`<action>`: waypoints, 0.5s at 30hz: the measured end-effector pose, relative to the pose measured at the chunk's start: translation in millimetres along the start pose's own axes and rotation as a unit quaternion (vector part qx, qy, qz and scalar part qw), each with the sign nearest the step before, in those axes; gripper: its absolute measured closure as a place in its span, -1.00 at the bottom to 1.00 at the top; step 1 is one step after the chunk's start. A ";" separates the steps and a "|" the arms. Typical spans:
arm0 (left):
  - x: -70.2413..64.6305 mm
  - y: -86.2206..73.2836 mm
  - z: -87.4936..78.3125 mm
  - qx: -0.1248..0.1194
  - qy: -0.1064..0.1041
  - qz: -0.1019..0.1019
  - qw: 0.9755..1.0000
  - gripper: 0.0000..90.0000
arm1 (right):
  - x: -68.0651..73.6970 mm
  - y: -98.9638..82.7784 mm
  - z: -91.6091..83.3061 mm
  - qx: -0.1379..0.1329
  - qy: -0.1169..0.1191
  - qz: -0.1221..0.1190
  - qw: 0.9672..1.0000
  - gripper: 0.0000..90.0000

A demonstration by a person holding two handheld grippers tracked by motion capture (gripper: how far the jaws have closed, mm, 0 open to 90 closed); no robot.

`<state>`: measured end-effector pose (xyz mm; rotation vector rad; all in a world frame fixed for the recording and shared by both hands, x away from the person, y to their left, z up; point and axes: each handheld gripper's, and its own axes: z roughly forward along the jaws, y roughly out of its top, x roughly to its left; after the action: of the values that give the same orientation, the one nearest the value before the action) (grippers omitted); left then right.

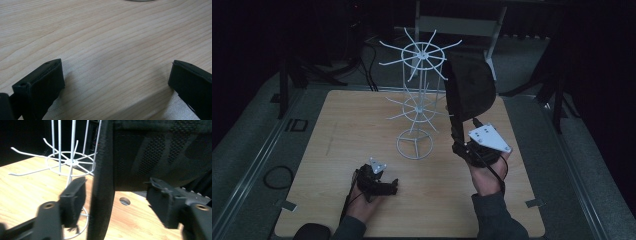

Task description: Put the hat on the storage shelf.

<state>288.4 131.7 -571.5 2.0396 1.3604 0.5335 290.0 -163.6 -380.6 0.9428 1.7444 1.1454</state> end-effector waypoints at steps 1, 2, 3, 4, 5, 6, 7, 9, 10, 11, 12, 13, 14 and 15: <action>0.0 0.0 0.0 0.000 0.000 0.000 1.000 -1.00 | 0.6 0.4 -0.7 0.002 0.005 0.000 1.000 -0.41; 0.0 0.0 0.0 0.000 0.000 0.000 1.000 -1.00 | 0.8 0.5 -1.0 0.002 0.007 0.000 1.000 -0.45; 0.1 0.0 -0.1 0.000 0.000 0.000 1.000 -1.00 | 1.2 0.4 -1.4 0.002 0.011 0.001 1.000 -0.49; 0.1 0.0 -0.1 0.000 0.000 0.000 1.000 -1.00 | 1.4 0.2 -1.6 0.003 0.015 0.003 1.000 -0.53; 0.0 0.0 0.0 0.000 0.000 0.000 1.000 -1.00 | 1.5 -0.1 -1.4 0.004 0.017 0.004 1.000 -0.57; 0.1 0.0 -0.1 0.001 0.000 0.001 1.000 -1.00 | 2.0 -0.6 -1.4 0.006 0.019 0.005 1.000 -0.60; 0.1 0.0 -0.1 0.001 0.000 0.001 1.000 -1.00 | 2.4 -1.3 -1.2 0.007 0.021 0.005 1.000 -0.63; 0.1 0.0 0.0 0.000 0.000 0.000 1.000 -1.00 | 2.8 -2.8 -1.2 0.009 0.022 0.006 1.000 -0.67; 0.1 0.0 0.0 0.000 0.000 0.000 1.000 -1.00 | 3.2 -3.5 -1.6 0.009 0.023 0.007 1.000 -0.68; 0.1 0.0 -0.1 0.000 0.000 0.000 1.000 -1.00 | 3.4 -4.0 -2.3 0.008 0.024 0.007 1.000 -0.69; 0.0 0.0 0.0 0.000 0.000 0.000 1.000 -1.00 | 3.7 -4.3 -3.3 0.008 0.024 0.008 1.000 -0.70; 0.1 0.0 0.0 0.000 0.000 0.000 1.000 -1.00 | 3.7 -4.6 -4.2 0.007 0.028 0.009 1.000 -0.71; 0.1 0.0 -0.1 0.000 0.000 0.000 1.000 -1.00 | 3.5 -5.0 -5.0 0.007 0.031 0.012 0.999 -0.72; 0.0 0.0 0.0 0.000 0.000 0.000 1.000 -1.00 | 3.2 -5.6 -6.0 0.007 0.031 0.012 0.999 -0.72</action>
<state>288.3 131.7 -571.5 2.0405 1.3601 0.5331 282.5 -164.4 -385.1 0.9483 1.7975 1.1918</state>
